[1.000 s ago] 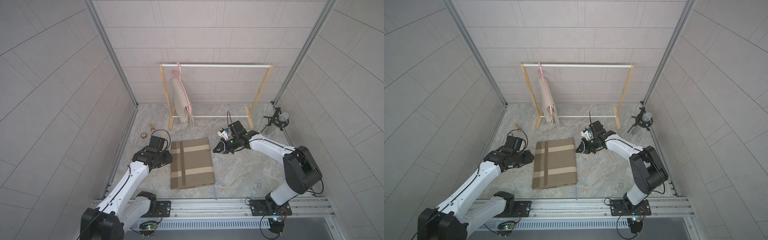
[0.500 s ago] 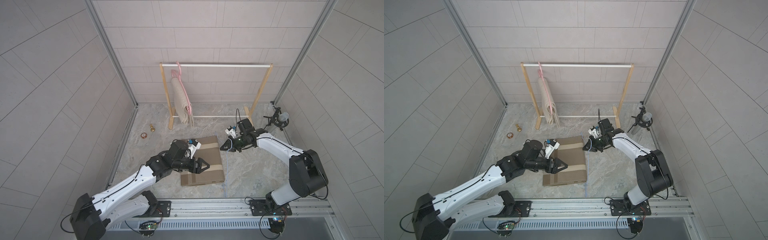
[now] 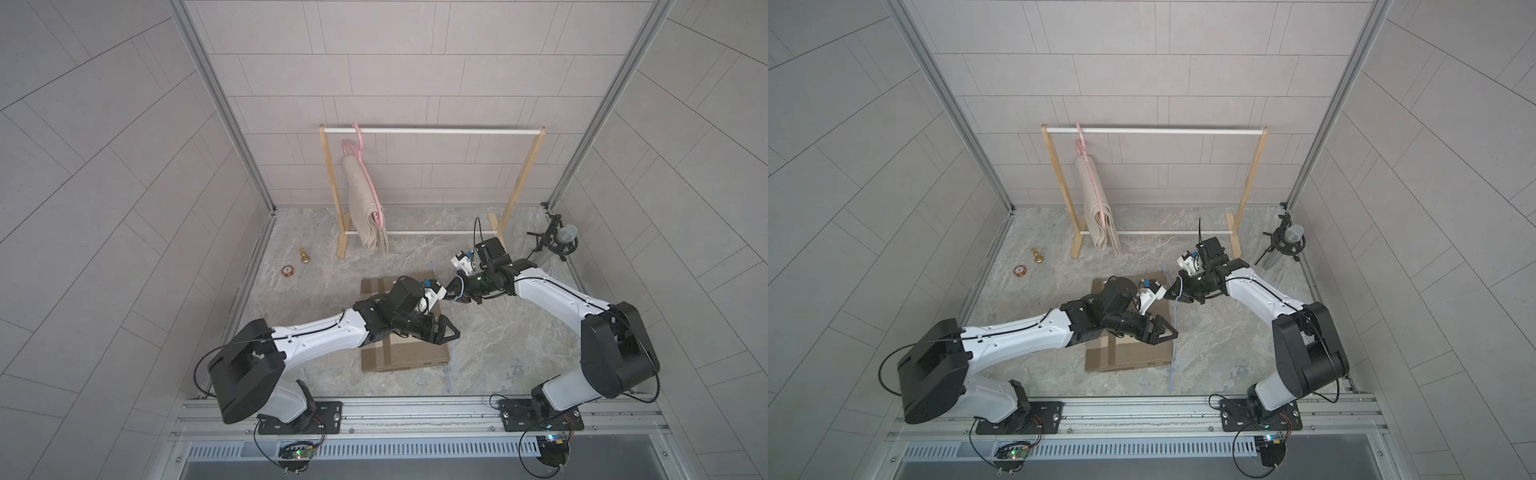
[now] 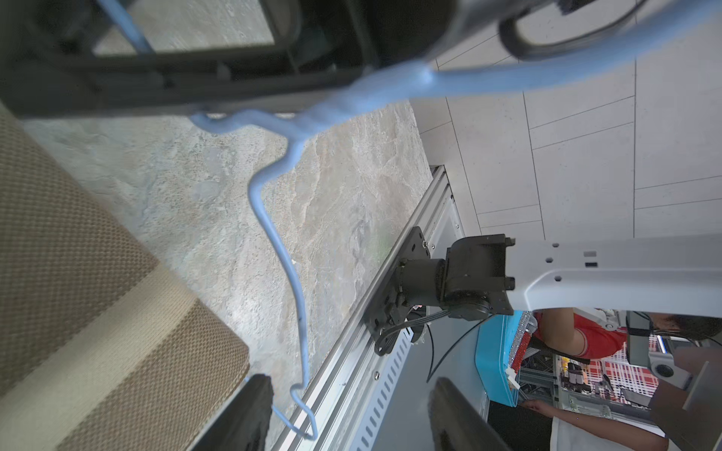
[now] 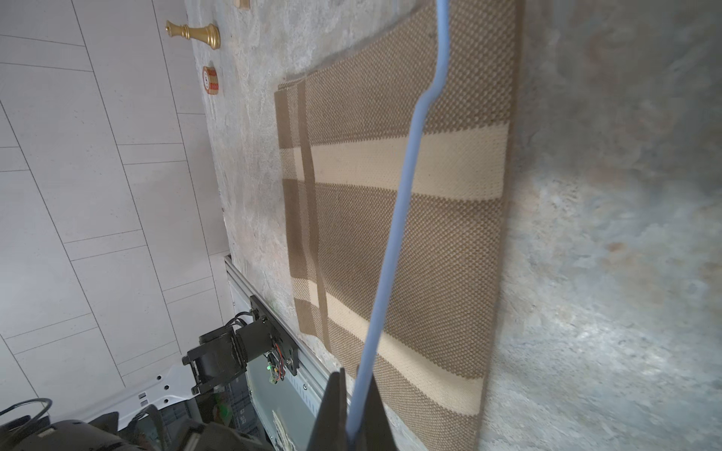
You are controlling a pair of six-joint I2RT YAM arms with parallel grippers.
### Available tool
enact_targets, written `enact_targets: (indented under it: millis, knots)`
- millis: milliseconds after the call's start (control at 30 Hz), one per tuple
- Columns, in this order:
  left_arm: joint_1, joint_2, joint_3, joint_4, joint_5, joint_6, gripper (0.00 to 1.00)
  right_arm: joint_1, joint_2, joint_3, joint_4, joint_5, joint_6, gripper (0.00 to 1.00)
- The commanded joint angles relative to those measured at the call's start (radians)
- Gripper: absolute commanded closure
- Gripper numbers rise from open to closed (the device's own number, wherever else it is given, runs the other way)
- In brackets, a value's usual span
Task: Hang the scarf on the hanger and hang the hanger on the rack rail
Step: Place the hanger at the clothesline.
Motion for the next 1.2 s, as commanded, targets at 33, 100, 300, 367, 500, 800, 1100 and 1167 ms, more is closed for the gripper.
enact_targets:
  millis: [33,100,300,367,500,800,1100,1167]
  knots:
    - [-0.005,0.068,0.048,0.071,-0.006,-0.028,0.4,-0.005,-0.036,-0.02,0.052,0.004,0.031,1.0]
    - [-0.006,0.094,0.06,0.083,-0.01,-0.032,0.43,-0.003,-0.039,-0.025,0.061,-0.001,0.037,1.0]
    - [-0.007,0.146,0.083,0.097,-0.004,-0.044,0.61,-0.003,-0.052,-0.04,0.083,-0.01,0.053,1.0]
    - [-0.007,0.149,0.083,0.102,-0.002,-0.049,0.7,-0.003,-0.055,-0.042,0.084,-0.008,0.053,1.0]
    - [-0.007,0.131,0.077,0.092,-0.014,-0.056,0.9,-0.004,-0.058,-0.038,0.08,0.008,0.05,1.0]
    - [-0.007,0.033,0.034,0.057,-0.07,-0.06,1.0,-0.06,-0.041,0.01,0.088,0.094,0.052,0.74]
    - [-0.007,-0.018,0.038,0.026,-0.112,-0.06,1.0,-0.163,-0.041,0.082,0.098,0.137,0.032,0.52]
    - [-0.007,-0.037,0.046,-0.006,-0.141,-0.06,1.0,-0.178,-0.086,0.084,0.063,0.172,-0.01,0.47]
